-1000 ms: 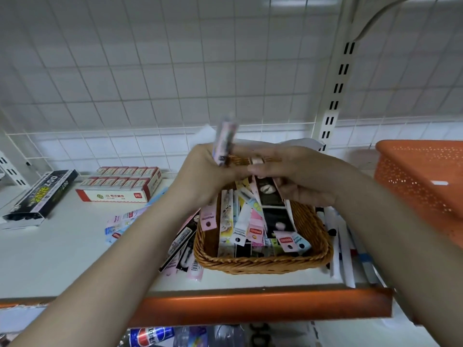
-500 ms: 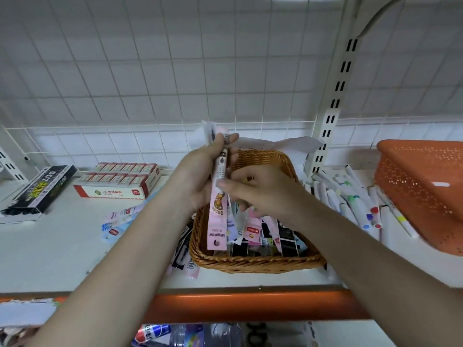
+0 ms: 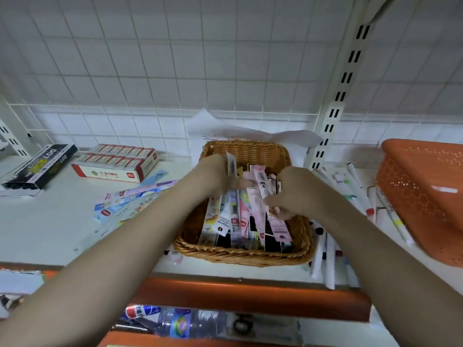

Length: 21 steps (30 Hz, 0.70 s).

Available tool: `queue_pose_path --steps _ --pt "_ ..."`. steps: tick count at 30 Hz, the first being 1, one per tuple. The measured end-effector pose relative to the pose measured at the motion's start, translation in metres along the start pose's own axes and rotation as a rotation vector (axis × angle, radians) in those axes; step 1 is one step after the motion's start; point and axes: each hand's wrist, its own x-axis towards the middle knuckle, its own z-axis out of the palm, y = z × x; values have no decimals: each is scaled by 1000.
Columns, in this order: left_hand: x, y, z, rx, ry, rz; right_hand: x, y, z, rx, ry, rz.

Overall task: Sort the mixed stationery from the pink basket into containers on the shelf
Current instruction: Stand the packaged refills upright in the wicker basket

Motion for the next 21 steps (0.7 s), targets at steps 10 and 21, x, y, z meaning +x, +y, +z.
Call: queue_pose_path --steps 10,21 --pt "-27 -74 -48 -85 445 -78 -17 -67 7 -5 454 -256" --pt "-12 -197 -30 234 -196 -52 16 -180 111 -1 182 -18"
